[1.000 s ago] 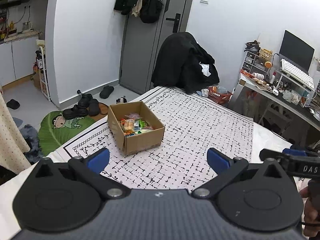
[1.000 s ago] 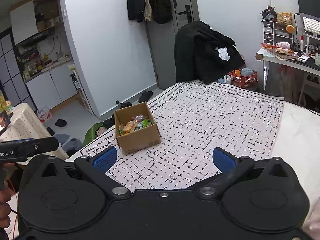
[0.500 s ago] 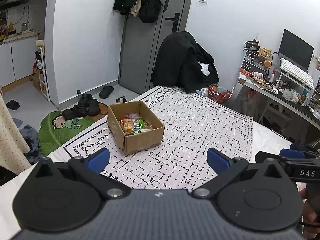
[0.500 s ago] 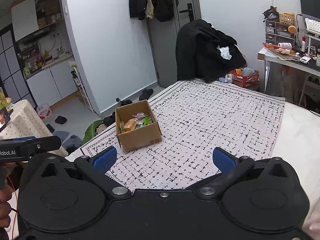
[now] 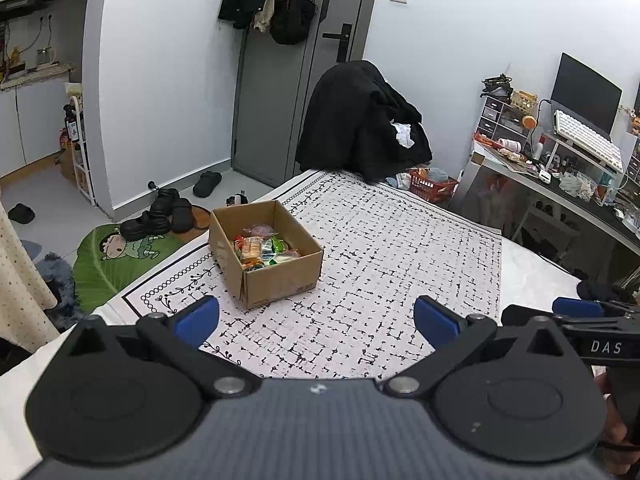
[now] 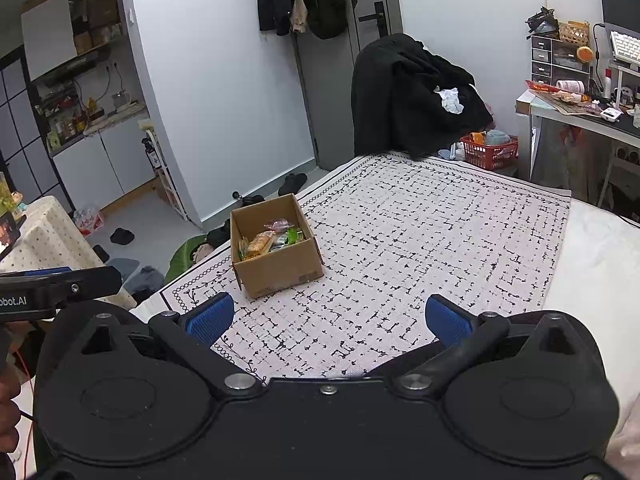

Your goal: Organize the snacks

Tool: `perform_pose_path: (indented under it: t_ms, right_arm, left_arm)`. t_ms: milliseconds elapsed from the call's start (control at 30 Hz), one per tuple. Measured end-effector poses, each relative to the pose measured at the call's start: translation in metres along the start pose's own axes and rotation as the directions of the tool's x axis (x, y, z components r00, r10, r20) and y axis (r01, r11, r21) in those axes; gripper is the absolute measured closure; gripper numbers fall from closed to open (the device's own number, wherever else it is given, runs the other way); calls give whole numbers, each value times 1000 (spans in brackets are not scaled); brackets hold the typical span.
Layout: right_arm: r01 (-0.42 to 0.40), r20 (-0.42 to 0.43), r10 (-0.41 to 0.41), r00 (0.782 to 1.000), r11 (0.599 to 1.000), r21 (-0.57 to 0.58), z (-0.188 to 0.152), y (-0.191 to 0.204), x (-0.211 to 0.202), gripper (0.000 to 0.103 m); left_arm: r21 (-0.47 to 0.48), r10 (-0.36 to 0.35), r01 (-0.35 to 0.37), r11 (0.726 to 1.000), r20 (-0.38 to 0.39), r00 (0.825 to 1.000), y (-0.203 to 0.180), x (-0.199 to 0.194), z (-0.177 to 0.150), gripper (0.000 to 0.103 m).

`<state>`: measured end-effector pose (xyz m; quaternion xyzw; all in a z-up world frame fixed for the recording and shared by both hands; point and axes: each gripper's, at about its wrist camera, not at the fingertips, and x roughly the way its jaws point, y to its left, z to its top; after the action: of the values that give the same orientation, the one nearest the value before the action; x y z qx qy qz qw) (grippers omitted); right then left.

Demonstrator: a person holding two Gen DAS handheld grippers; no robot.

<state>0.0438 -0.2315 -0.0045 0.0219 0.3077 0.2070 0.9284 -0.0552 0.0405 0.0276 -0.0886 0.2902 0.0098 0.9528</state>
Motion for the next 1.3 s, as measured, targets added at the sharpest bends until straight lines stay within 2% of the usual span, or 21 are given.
perform_pose_path:
  t_ms: [1300]
  right_arm:
    - [-13, 8, 13, 1000, 1000, -18, 2, 1, -5, 0]
  left_arm:
    - [-9, 3, -3, 1000, -11, 1000, -7, -6, 5, 0]
